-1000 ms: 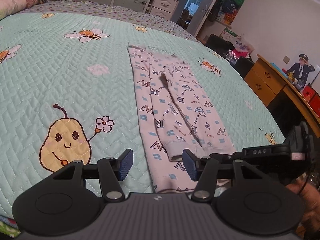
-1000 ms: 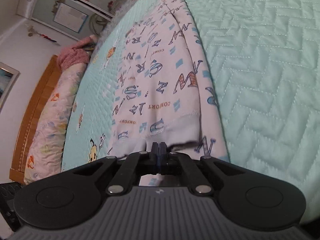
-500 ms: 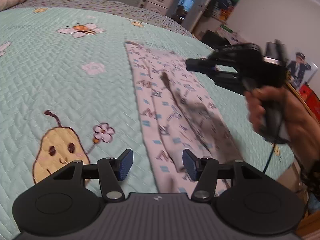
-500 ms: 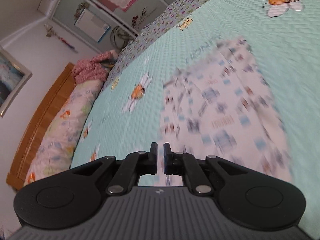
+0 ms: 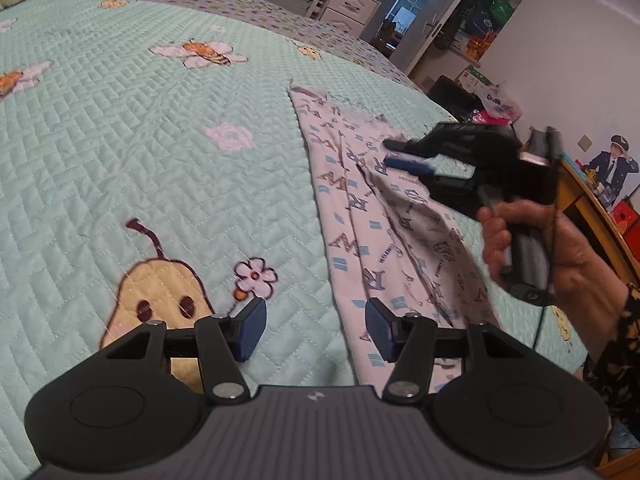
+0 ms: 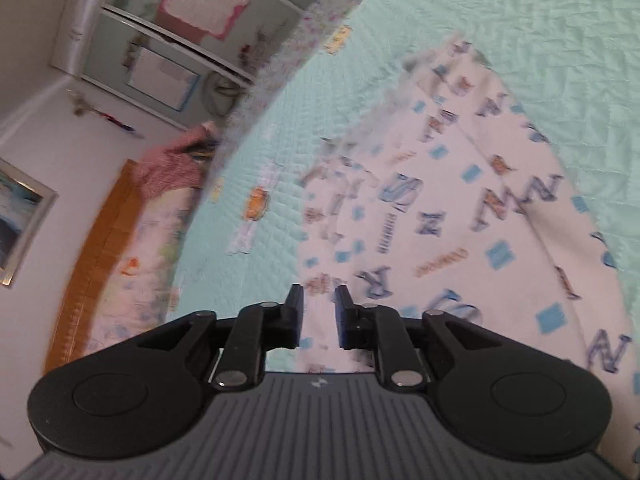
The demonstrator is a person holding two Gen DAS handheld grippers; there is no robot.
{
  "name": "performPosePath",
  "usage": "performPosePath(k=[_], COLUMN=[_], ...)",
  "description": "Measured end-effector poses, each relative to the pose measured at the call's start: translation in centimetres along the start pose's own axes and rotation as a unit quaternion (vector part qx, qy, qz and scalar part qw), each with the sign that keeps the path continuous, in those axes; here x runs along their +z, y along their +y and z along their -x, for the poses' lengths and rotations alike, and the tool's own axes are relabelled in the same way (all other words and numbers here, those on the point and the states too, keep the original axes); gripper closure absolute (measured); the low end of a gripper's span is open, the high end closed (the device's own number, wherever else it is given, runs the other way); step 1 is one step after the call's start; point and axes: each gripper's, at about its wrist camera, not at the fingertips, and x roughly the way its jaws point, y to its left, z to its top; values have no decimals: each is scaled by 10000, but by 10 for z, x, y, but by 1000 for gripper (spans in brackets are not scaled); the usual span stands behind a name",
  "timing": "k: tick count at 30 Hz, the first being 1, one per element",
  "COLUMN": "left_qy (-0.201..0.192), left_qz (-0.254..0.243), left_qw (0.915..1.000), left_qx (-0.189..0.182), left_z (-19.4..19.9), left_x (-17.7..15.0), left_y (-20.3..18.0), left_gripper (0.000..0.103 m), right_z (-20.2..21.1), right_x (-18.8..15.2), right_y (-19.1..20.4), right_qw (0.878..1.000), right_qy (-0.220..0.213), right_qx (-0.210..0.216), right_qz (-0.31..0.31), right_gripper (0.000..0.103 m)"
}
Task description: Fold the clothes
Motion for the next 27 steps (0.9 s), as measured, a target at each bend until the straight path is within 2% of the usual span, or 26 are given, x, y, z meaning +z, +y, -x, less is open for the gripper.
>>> performPosePath(k=[2, 4, 8, 10, 12, 13, 14, 15, 16, 17, 19, 23, 27], left_qy=[14, -22, 43, 100, 147, 165, 180, 193, 200, 201, 200, 234, 347], left_qz=[-93, -155, -46, -37, -55, -83, -118, -146, -150, -130, -72, 110, 302], left_qw=[10000, 9999, 10000, 9999, 9999, 9998, 9998, 9997, 9997, 9997, 9997, 9997, 9989], left_qx=[-11, -30, -35, -3, -1, 9, 27, 52, 81, 93, 101, 18, -42], left_z=[1, 4, -2, -6, -8, -8, -9, -9, -8, -8, -6, -5, -9], left_x=[-1, -1, 0, -1, -2, -3, -3, -3, -3, -3, -4, -7, -13], left_y=[-3, -5, 2, 3, 1, 0, -1, -2, -2, -2, -1, -3, -9], left_gripper=[45, 45, 45, 45, 45, 45, 45, 45, 45, 45, 45, 45, 45], right_z=[-8, -6, 3, 1, -18, -30, -36, -38, -36, -33, -15, 33, 73], right_x=[-3, -1, 20, 35, 47, 52, 55, 57, 58, 59, 53, 24, -25], right_y=[-2, 2, 15, 17, 9, 2, -2, -3, -4, -4, -2, 7, -4], right_qw=[9994, 9998, 9991, 9982, 9985, 9983, 9982, 9978, 9979, 9981, 9986, 9977, 9973], right_qy=[119, 12, -406, -571, -457, -269, -227, -283, -269, -268, -353, -292, 52], right_qx=[-291, -182, 146, 168, -226, -464, -523, -577, -555, -504, -198, 566, 705], right_qz=[153, 45, -29, -65, -222, -225, -166, -136, -192, -248, -354, -221, -214], right_gripper=[89, 85, 84, 79, 68, 80, 89, 95, 94, 91, 79, 72, 69])
